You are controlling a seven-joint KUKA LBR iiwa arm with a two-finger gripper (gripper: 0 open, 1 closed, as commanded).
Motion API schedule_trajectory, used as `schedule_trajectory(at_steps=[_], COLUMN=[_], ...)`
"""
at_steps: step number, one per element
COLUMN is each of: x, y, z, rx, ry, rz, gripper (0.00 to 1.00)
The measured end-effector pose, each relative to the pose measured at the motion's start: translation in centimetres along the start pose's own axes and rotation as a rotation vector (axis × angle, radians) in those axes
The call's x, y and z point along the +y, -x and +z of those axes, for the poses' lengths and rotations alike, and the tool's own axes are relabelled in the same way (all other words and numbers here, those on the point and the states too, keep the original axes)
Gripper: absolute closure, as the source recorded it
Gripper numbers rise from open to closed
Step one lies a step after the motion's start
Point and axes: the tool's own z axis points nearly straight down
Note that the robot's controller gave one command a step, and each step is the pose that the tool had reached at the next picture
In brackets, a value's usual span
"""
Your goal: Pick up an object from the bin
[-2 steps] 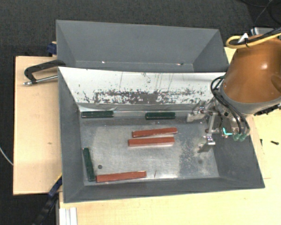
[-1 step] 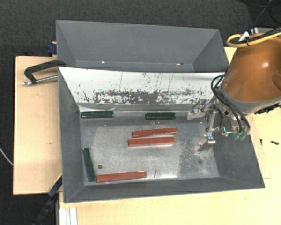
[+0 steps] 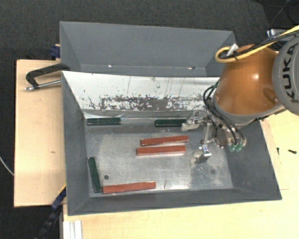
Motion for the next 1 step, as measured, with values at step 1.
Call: schedule_trajectory(at_steps=[1], x=[2.21], y=[1.45], z=[5.92], rx=[0.001], ry=[0.002], rz=[-0.237], gripper=[0.0])
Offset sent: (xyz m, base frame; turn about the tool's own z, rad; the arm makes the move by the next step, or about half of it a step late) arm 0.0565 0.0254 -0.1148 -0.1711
